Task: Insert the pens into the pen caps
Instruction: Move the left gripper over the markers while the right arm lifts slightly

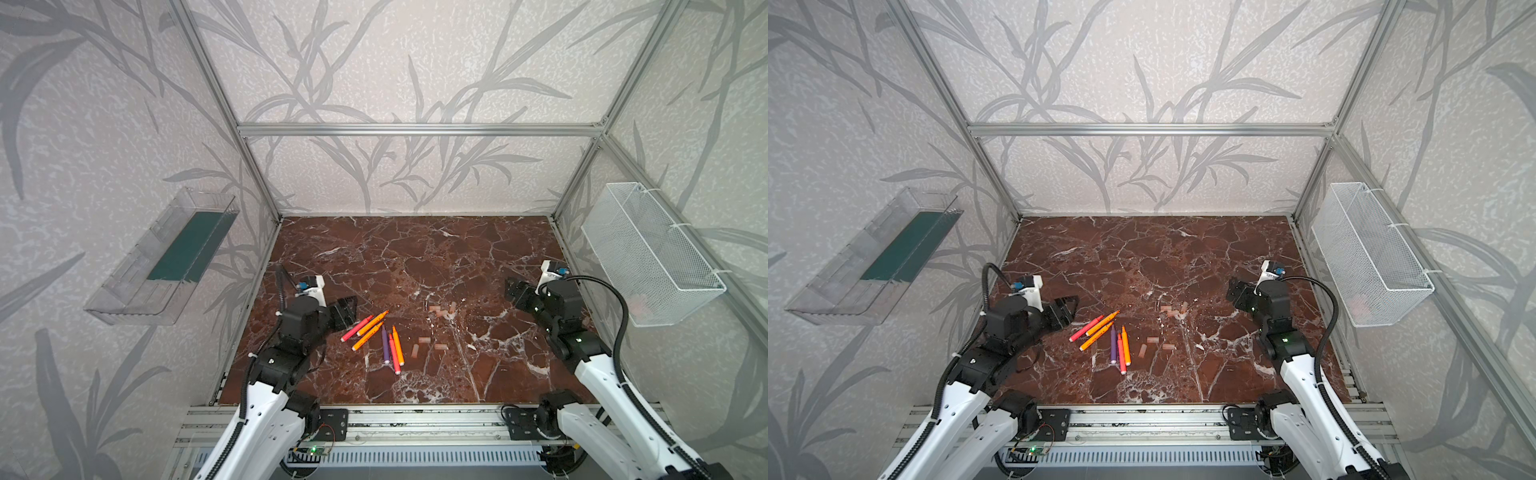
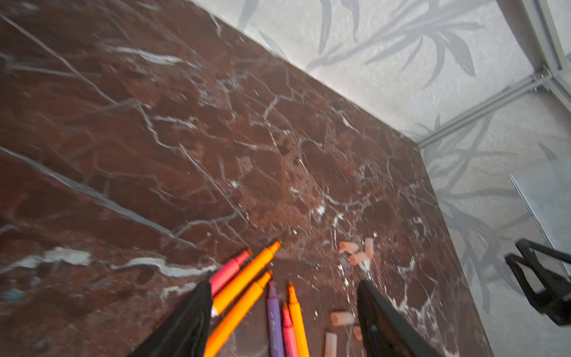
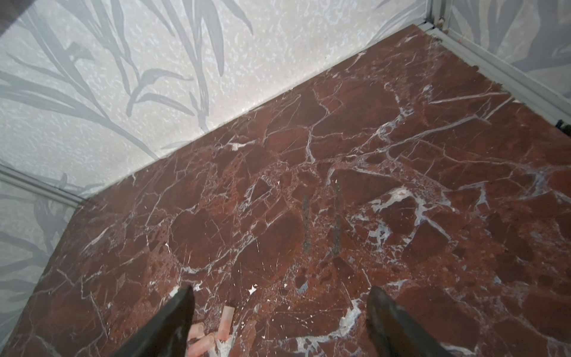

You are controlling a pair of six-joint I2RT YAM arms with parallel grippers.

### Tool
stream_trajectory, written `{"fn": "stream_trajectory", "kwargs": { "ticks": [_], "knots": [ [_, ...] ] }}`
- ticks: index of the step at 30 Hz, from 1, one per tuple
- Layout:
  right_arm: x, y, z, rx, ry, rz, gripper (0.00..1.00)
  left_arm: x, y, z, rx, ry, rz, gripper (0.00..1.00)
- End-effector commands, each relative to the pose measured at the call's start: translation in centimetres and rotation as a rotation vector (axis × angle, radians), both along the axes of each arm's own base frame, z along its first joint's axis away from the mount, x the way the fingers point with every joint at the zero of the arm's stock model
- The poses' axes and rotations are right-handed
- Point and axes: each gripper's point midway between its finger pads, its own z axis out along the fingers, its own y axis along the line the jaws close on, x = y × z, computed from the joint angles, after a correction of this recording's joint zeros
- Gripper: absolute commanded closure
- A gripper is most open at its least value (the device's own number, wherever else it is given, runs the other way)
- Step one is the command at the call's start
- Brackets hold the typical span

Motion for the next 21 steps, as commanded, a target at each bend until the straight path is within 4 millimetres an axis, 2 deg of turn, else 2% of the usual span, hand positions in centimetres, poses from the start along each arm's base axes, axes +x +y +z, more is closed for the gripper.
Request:
{"fn": "stream_trajectory", "kwargs": {
  "ticks": [1,5,10,11,15,21],
  "knots": [
    [-0.1,1.3,-1.2,-0.015,0.066,0.052,0.20,-1.6,-0.3,-2.5,0.076,0.097,0.038,0.30],
    [0.6,0.9,-4.0,-0.092,0.157,0.030,0.32,-2.5,-2.0,-5.8,0.147,0.162,0.015,0.36],
    [1.2,-0.7,-7.2,-0.194,0.228,-0.028,0.43,-2.5,-2.9,-9.2,0.284,0.254,-0.034,0.45],
    [1.2,-1.0,-7.7,-0.192,0.235,-0.049,0.48,-2.5,-2.8,-9.8,0.316,0.275,-0.041,0.47],
    [1.4,-0.3,-7.5,-0.196,0.218,-0.007,0.49,-3.0,-2.3,-11.9,0.402,0.351,-0.064,0.51],
    [2.0,-0.3,-7.9,-0.197,0.228,-0.016,0.48,-3.4,-2.7,-13.0,0.401,0.365,-0.098,0.51]
  ]
}}
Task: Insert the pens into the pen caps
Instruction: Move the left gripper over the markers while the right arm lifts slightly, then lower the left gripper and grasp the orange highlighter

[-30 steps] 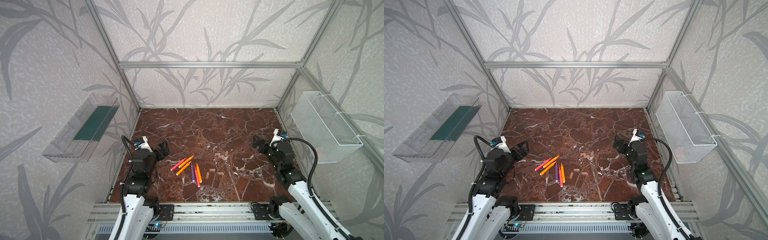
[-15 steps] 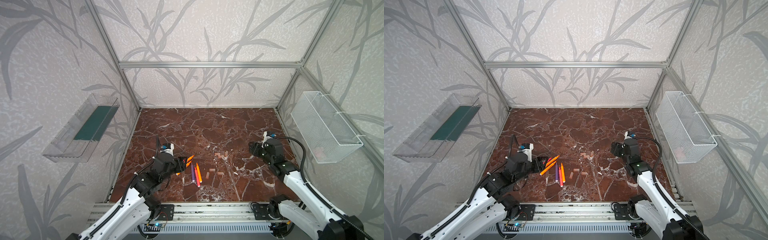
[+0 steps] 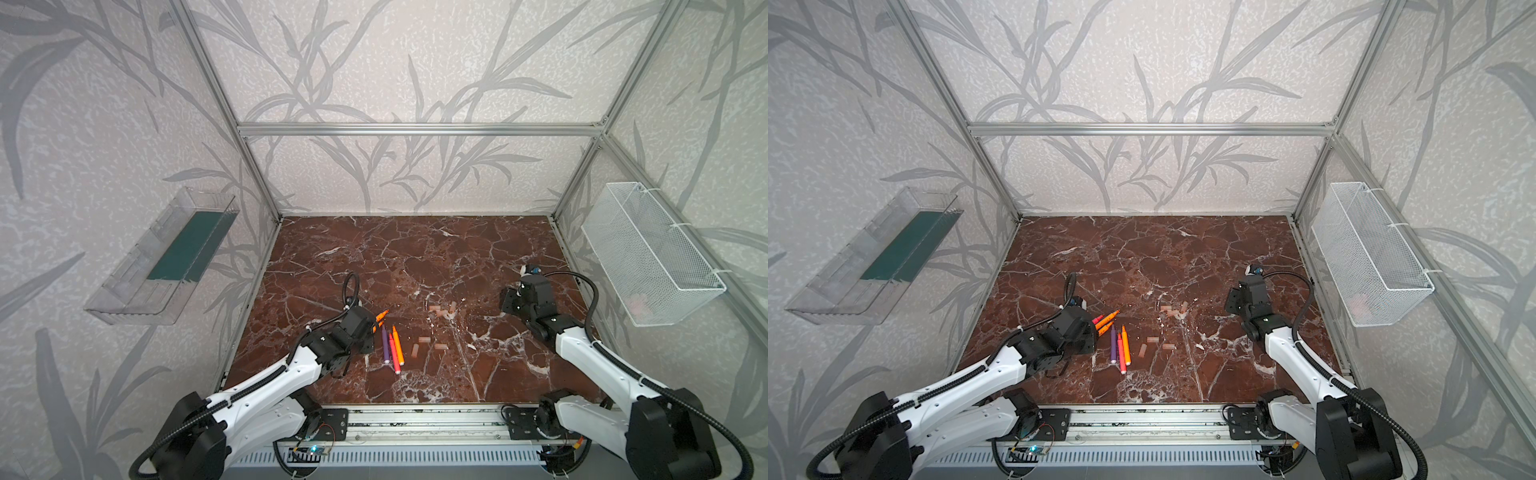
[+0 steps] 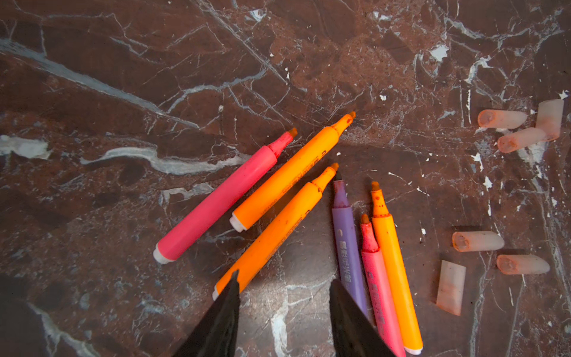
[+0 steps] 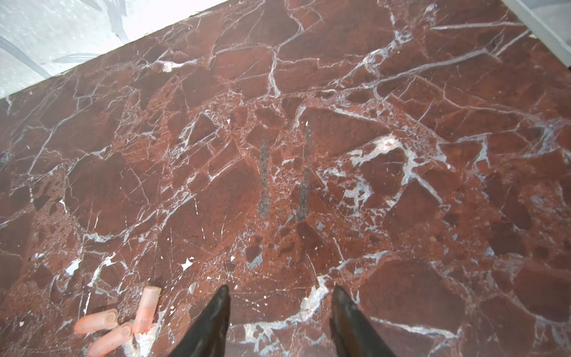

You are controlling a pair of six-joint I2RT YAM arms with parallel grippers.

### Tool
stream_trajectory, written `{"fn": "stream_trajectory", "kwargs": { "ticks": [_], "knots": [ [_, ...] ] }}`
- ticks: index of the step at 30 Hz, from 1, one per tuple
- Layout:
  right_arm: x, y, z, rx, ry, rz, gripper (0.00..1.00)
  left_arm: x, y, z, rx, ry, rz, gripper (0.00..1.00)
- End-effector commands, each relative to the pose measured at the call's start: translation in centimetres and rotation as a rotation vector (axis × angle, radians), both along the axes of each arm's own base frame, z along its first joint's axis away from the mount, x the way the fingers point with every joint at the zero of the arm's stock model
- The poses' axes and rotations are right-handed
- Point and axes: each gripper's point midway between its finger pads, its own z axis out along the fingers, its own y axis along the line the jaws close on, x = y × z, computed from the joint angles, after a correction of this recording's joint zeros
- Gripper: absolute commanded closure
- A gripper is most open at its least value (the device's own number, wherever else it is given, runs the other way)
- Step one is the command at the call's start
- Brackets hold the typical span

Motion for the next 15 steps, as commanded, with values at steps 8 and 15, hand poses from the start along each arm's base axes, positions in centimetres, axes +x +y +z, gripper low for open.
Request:
{"fn": "stream_trajectory", "kwargs": {
  "ticks": [8,15],
  "knots": [
    [0.5,0.1,0.0,-0.018,-0.001,0.006,0.49,0.1,0.5,-2.0,0.076,0.036,-0.004,0.50],
    [0.4,0.3,0.1,-0.017,-0.011,0.017,0.49,0.2,0.3,-2.8,0.105,0.076,-0.009,0.49]
  ]
}}
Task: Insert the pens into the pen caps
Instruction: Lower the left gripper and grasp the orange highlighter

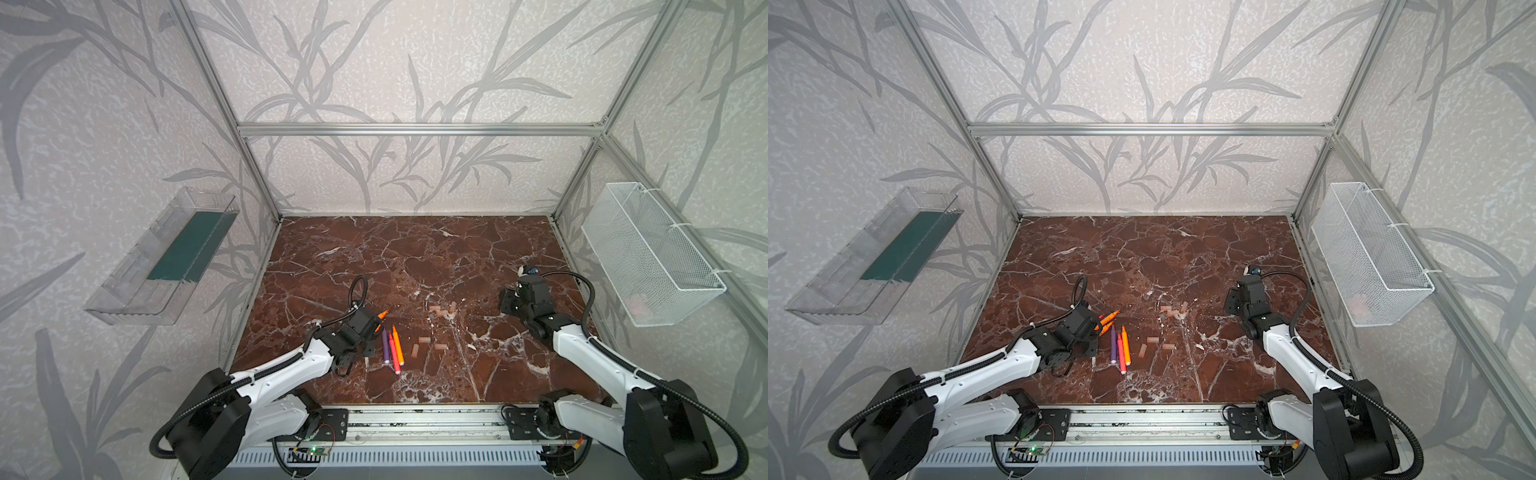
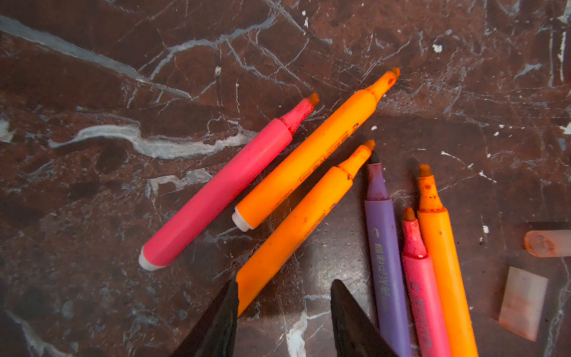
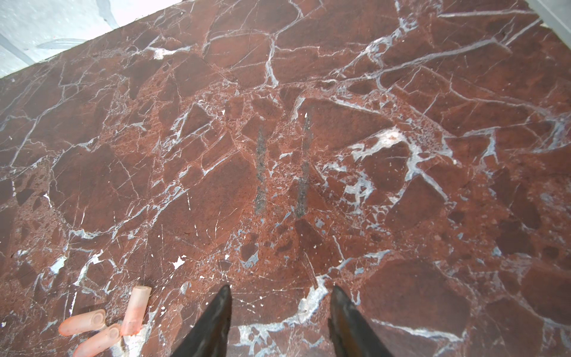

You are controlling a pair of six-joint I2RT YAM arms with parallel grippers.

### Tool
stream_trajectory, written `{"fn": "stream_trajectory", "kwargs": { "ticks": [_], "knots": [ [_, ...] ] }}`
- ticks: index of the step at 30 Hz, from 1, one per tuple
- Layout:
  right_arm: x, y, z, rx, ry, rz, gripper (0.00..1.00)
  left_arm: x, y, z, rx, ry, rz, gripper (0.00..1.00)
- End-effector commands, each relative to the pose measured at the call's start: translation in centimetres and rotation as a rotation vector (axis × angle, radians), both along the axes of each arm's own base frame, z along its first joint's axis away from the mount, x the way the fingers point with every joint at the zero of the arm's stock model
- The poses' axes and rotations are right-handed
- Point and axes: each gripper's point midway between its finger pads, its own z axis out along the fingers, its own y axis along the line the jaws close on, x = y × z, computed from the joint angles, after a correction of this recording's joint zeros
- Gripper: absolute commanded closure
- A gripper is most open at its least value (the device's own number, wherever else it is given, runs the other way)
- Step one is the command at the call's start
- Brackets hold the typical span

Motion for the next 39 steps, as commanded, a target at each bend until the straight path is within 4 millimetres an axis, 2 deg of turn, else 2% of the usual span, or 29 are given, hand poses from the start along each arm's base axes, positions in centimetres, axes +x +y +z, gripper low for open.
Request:
{"fn": "stream_trajectory", "kwargs": {
  "ticks": [1,6,14,22,36,39],
  "knots": [
    [0.3,0.2,0.9,-0.005,-0.034,0.009,0.49,0.5,0.1,0.3,0.022,-0.011,0.005,0.48],
    [0.3,0.4,0.9,-0.009,-0.034,0.015,0.50,0.3,-0.1,-0.4,0.031,0.021,-0.007,0.42],
    [0.4,0.5,0.9,-0.018,-0.035,0.018,0.50,-0.4,-1.1,-1.2,0.018,0.075,-0.048,0.41],
    [0.5,0.6,1.0,-0.027,-0.037,0.019,0.50,-0.7,-2.0,-1.3,0.019,0.091,-0.084,0.53],
    [0.5,0.9,0.9,-0.035,-0.035,0.026,0.50,-0.3,-2.0,-2.2,0.059,0.104,-0.083,0.54],
    [0.5,0.9,1.0,-0.037,-0.037,0.027,0.50,-0.2,-2.0,-2.4,0.069,0.108,-0.083,0.58]
  ]
}}
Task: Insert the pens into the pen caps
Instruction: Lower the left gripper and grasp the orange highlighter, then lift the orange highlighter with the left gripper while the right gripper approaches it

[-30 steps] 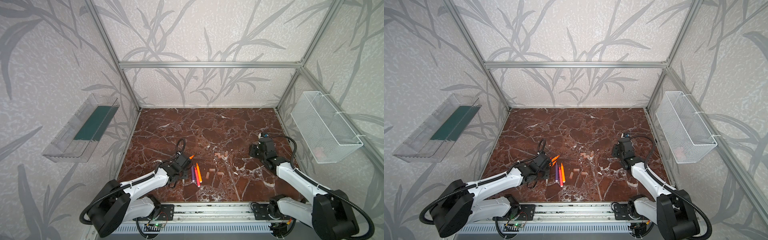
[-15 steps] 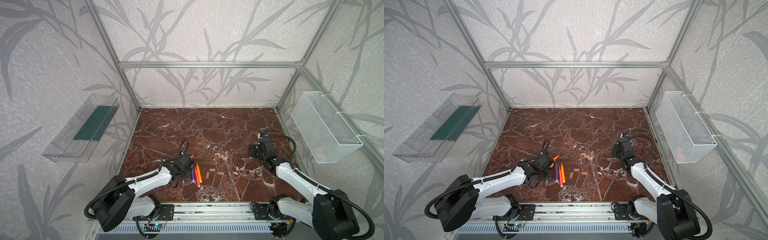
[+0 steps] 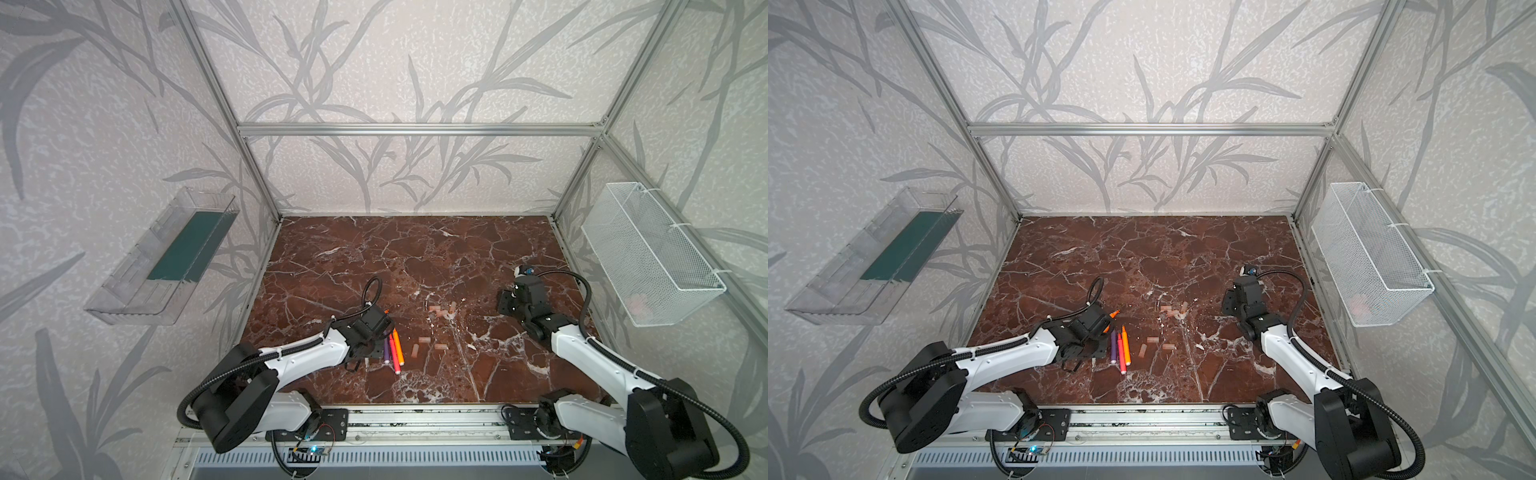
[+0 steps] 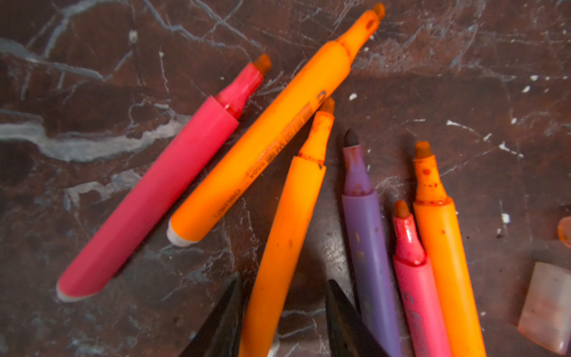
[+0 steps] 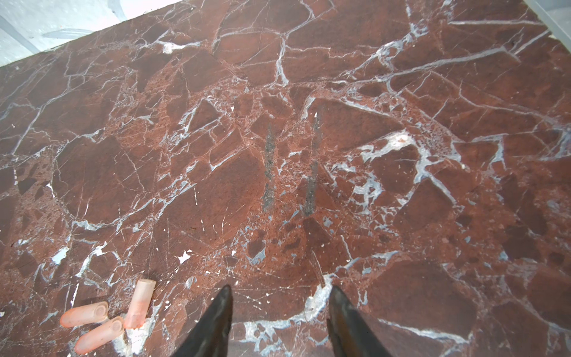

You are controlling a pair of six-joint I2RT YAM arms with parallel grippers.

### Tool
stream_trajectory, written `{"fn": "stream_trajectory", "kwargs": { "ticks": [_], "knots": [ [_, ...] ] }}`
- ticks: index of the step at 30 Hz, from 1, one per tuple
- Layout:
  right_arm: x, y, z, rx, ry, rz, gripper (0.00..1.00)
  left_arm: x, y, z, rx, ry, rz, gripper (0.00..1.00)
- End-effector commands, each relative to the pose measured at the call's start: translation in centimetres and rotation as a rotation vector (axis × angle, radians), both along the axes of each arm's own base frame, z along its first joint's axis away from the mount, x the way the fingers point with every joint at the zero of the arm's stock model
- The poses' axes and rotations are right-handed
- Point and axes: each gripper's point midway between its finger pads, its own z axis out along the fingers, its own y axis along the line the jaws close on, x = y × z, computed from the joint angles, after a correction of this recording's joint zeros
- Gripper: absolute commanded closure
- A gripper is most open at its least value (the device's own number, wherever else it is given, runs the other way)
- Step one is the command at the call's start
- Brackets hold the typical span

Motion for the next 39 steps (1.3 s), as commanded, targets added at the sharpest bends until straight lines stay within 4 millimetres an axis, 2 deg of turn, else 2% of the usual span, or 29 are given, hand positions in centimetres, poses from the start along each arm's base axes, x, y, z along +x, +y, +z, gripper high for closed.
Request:
{"fn": "stream_trajectory", "kwargs": {
  "ticks": [1,7,12,16,22,26,31,33,39],
  "knots": [
    [0.6,0.1,0.9,-0.012,-0.032,0.001,0.51,-0.1,0.3,-0.6,0.033,0.016,-0.004,0.61],
    [-0.2,0.9,2.3,0.000,-0.040,0.031,0.56,0.1,0.4,-0.5,0.050,0.015,-0.002,0.74],
    [-2.0,3.4,6.0,0.042,-0.112,0.115,0.55,0.4,0.0,-0.1,0.032,0.002,-0.006,0.81],
    [-3.8,5.2,8.5,0.084,-0.173,0.180,0.52,0.5,-0.4,0.7,0.004,-0.012,-0.009,0.83],
    [-5.7,6.7,10.5,0.184,-0.224,0.246,0.51,1.0,0.1,3.4,-0.031,-0.093,0.019,0.85],
    [-6.3,8.0,11.2,0.251,-0.242,0.291,0.51,1.4,0.1,6.0,-0.081,-0.179,0.017,0.86],
    [-7.1,11.8,11.2,0.392,-0.253,0.374,0.51,1.1,-1.4,9.5,-0.207,-0.246,-0.056,0.89],
    [-7.8,14.1,11.3,0.486,-0.247,0.411,0.51,0.8,-2.5,10.6,-0.279,-0.261,-0.096,0.89],
    [-9.7,19.6,11.9,0.624,-0.256,0.522,0.51,-0.2,-6.0,13.2,-0.500,-0.289,-0.219,0.91]
  ]
}}
